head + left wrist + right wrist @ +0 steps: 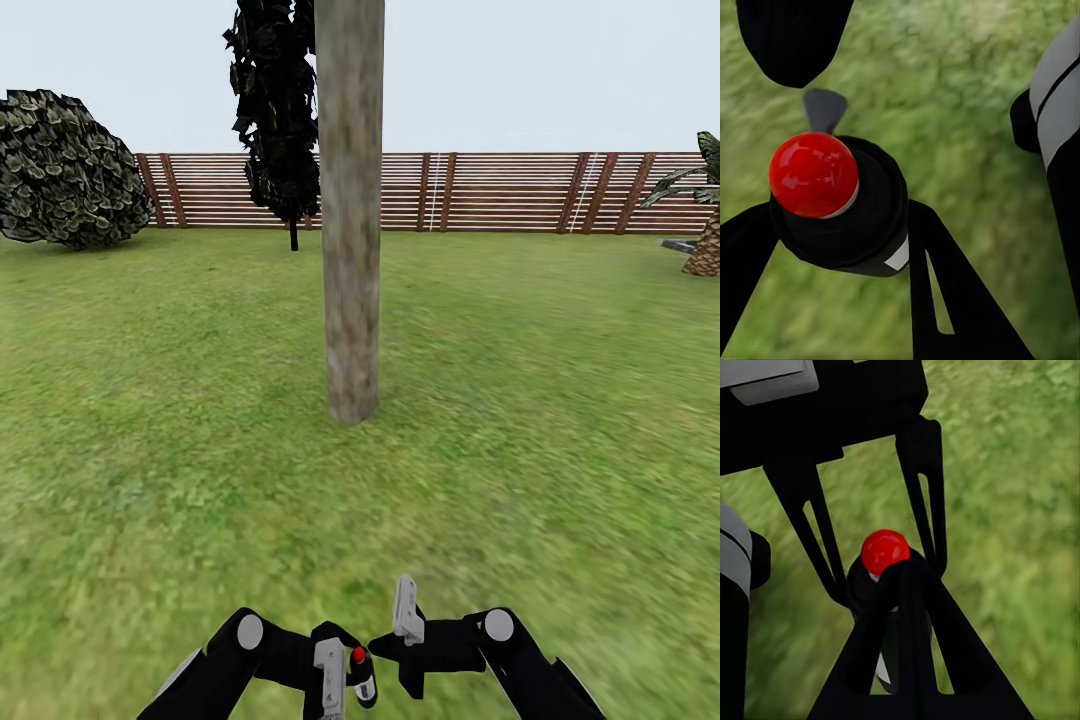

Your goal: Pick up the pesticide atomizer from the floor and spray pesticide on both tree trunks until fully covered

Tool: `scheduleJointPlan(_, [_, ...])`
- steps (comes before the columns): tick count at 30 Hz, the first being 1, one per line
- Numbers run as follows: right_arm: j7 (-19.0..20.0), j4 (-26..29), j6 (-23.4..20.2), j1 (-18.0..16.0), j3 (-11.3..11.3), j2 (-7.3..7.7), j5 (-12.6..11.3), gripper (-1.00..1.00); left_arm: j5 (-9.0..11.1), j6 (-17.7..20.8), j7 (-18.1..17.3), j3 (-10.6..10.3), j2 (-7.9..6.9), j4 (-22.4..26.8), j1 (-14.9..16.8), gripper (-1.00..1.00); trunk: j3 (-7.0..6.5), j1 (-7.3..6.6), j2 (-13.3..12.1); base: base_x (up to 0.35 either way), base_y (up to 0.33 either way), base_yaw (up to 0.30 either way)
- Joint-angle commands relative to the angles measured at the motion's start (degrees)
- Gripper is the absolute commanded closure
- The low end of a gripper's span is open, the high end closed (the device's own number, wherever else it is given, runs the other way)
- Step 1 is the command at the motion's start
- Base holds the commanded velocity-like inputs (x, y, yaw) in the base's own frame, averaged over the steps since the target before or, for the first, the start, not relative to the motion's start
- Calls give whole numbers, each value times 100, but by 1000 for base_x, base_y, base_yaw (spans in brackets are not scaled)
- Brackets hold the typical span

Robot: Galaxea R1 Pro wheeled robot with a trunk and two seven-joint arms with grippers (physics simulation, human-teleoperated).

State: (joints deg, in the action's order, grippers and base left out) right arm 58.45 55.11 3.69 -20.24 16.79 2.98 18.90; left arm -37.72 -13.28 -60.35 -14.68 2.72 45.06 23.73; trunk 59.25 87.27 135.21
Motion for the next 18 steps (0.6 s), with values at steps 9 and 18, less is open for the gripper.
scheduleJointPlan(9, [0,0,0,0,0,1,0,100,10,0,5,9,52,20,2,100,0,0,0,0,0,0])
scheduleJointPlan(18, [0,0,0,2,0,1,0,100,415,8,-11,-6,72,13,0,100,0,0,0,0,0,0])
